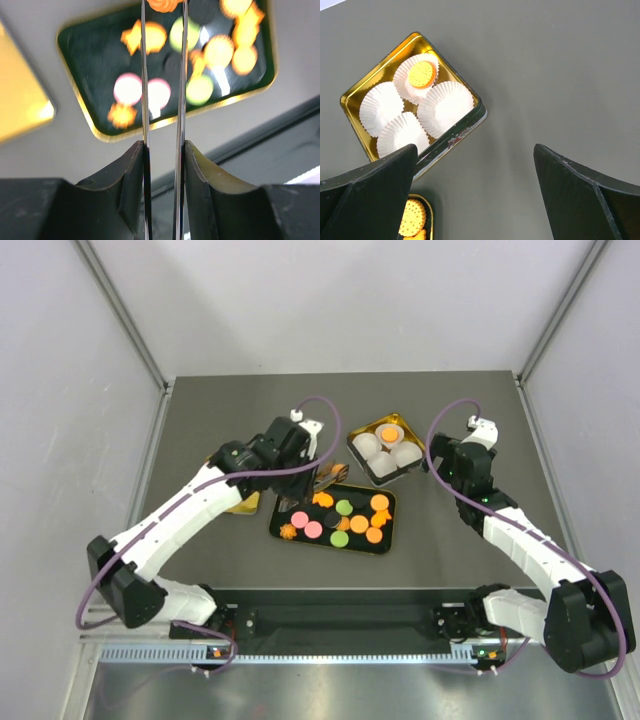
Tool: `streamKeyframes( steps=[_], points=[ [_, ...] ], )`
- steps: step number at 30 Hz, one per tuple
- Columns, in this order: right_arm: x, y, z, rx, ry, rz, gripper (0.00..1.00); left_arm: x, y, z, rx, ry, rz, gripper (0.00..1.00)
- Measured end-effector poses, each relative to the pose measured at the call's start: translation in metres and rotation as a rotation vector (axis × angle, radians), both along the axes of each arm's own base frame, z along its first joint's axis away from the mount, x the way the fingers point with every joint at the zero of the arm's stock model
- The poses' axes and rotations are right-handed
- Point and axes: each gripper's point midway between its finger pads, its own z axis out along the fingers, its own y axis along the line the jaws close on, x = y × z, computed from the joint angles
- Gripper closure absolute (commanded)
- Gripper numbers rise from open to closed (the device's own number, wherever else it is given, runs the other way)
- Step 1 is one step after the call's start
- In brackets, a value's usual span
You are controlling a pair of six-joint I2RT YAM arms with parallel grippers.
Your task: Pack the cookies
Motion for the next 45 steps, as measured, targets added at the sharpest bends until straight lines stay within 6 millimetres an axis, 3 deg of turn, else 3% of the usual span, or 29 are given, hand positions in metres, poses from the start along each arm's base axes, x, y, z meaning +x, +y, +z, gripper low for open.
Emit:
streamKeyframes(
  steps=[13, 21, 27, 45],
  points=[
    [0.000, -0.003, 0.001, 0.000, -0.002, -0.008, 0.00, 0.086, -0.102, 0.004, -0.155, -0.056, -0.068, 0.73],
    [-0.001, -0.007, 0.011, 0.005, -0.033, -0.026, 0.00, 0.121, -0.153, -0.030, -0.206, -0.020, -0.119, 0.74],
    [-0.001, -0.009, 0.012, 0.008, -0.037, -0.034, 0.00, 0.127, -0.167, -0.054, -0.205, 0.021, -0.138, 0.73],
    [0.000, -0.010, 0.012, 0.008, -0.037, -0.037, 0.00, 0.130, -0.170, -0.051, -0.215, 0.011, -0.141, 0.63]
  ],
)
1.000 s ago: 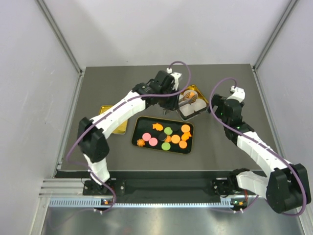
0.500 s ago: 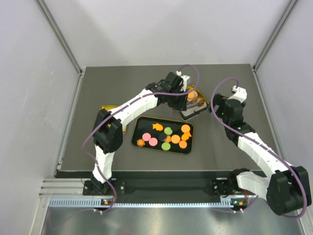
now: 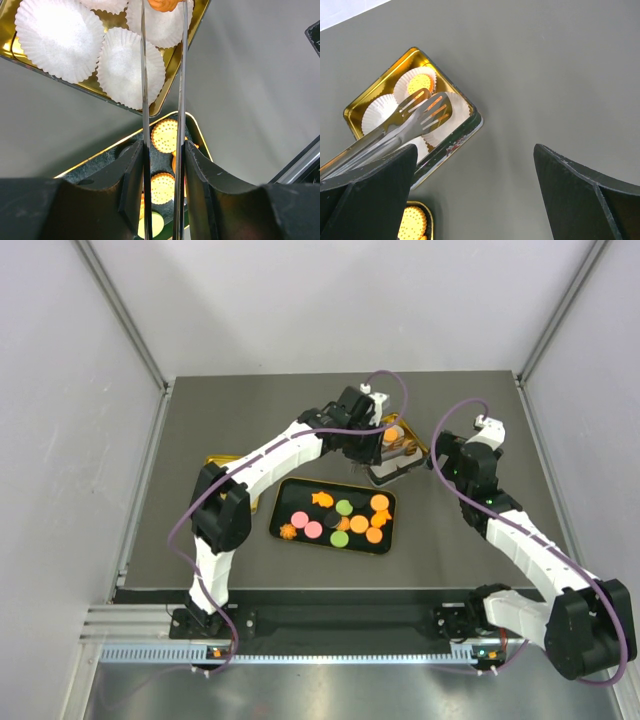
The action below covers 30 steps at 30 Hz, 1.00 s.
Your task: Pack the cookies
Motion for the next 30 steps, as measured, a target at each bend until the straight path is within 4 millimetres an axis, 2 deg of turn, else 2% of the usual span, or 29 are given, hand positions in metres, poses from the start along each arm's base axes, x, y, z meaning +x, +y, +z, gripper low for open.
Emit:
streamKeyframes(
  steps=[3, 30],
  points=[
    [0.0000, 0.0001, 0.0001, 0.000, 0.000, 0.000, 0.00, 0.0007, 0.0000, 0.0008, 0.000, -0.003, 0.002, 0.59],
    [0.0000, 0.0001, 0.0001, 0.001, 0.000, 0.000, 0.00, 0.0008, 0.0008, 0.0012, 0.006, -0.007, -0.003, 0.53]
  ],
)
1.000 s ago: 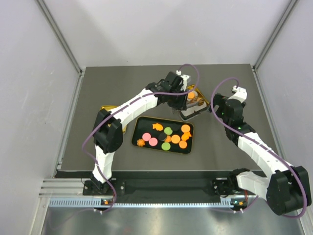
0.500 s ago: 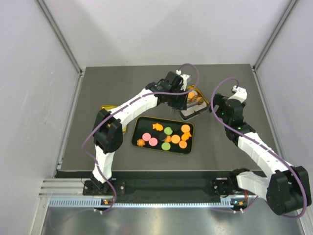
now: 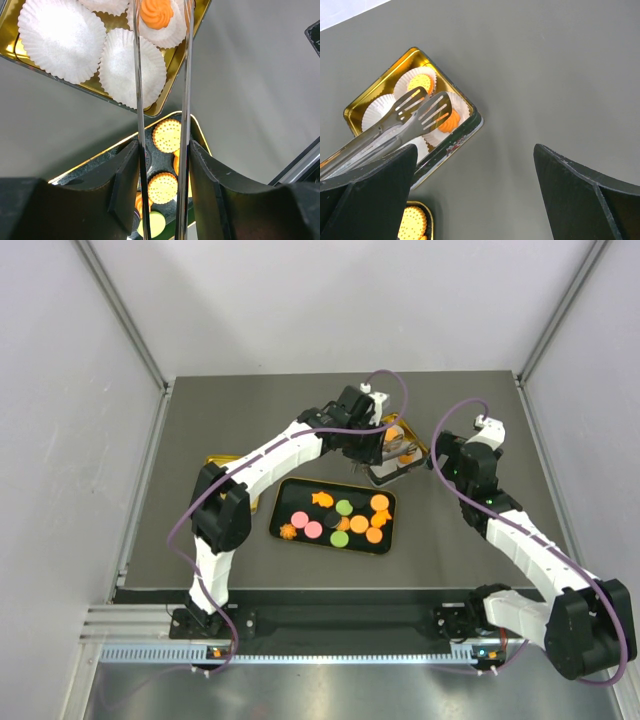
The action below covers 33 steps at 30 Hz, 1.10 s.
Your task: Pack the cookies
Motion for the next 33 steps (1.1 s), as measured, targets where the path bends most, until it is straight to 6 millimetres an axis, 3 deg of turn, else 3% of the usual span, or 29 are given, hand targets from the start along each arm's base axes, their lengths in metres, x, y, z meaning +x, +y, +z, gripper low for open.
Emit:
streamKeyframes(
  steps=[8, 12, 18, 23, 25, 28, 33],
  points=[
    [0.000, 0.000, 0.000, 0.000, 0.000, 0.000, 0.00, -0.001, 0.000, 0.003, -0.004, -0.007, -0.017, 0.55],
    [0.000, 0.000, 0.000, 0.000, 0.000, 0.000, 0.00, -0.003, 0.000, 0.014, -0.018, -0.021, -0.019, 0.56],
    [0.000, 0.000, 0.000, 0.000, 0.000, 0.000, 0.00, -0.009, 0.013, 0.062, -0.064, -0.103, 0.000, 0.56],
    [0.000, 0.000, 0.000, 0.001, 0.000, 0.001, 0.00, -0.034, 0.048, 0.105, -0.080, -0.175, 0.040, 0.57],
    [0.000, 0.001, 0.000, 0.001, 0.001, 0.003, 0.00, -0.046, 0.065, 0.111, -0.069, -0.186, 0.059, 0.57],
    [0.000, 0.001, 0.000, 0.002, 0.000, 0.004, 0.00, -0.065, 0.090, 0.102, -0.025, -0.170, 0.085, 0.56],
    [0.000, 0.002, 0.000, 0.005, 0.002, 0.011, 0.00, -0.103, 0.137, 0.055, 0.109, -0.068, 0.128, 0.56]
  ],
)
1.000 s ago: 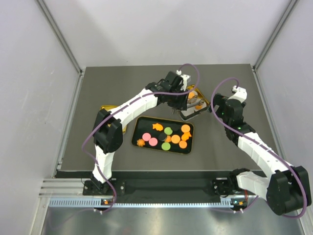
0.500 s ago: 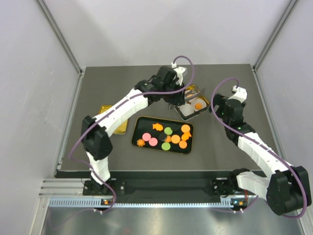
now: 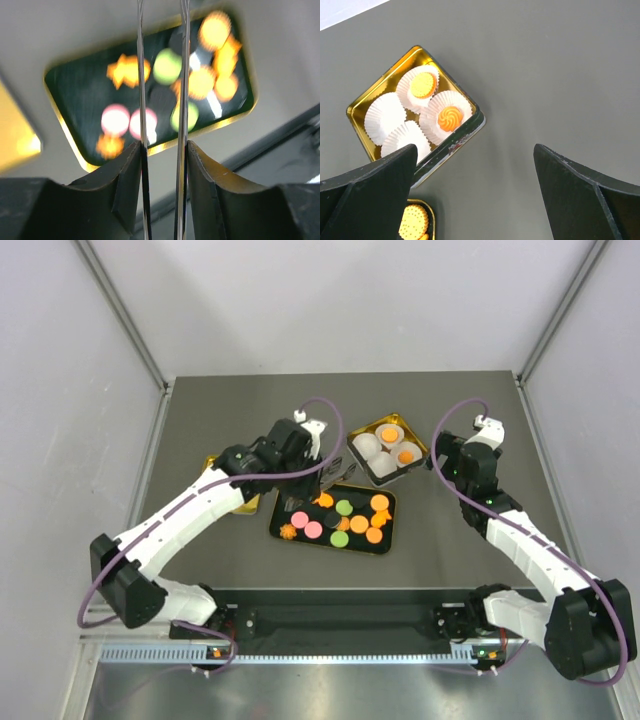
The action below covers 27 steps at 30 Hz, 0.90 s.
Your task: Pack the cookies
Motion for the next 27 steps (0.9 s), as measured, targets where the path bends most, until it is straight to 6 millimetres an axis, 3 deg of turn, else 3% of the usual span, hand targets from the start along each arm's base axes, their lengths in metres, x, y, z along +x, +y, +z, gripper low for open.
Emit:
streamKeyframes(
  steps=[4, 12, 18, 27],
  points=[
    [0.000, 0.001, 0.000, 0.003, 0.001, 0.007, 0.00, -0.027, 0.021, -0.016, 0.041, 0.070, 0.001, 0.54],
    [0.000, 0.003, -0.001, 0.005, 0.003, 0.013, 0.00, -0.060, 0.040, -0.032, 0.055, 0.142, -0.022, 0.52],
    [0.000, 0.003, -0.001, 0.006, 0.004, 0.017, 0.00, -0.076, 0.046, -0.046, 0.070, 0.207, -0.043, 0.49],
    [0.000, 0.004, -0.001, 0.009, 0.005, 0.022, 0.00, -0.082, 0.045, -0.051, 0.067, 0.234, -0.058, 0.48]
  ],
)
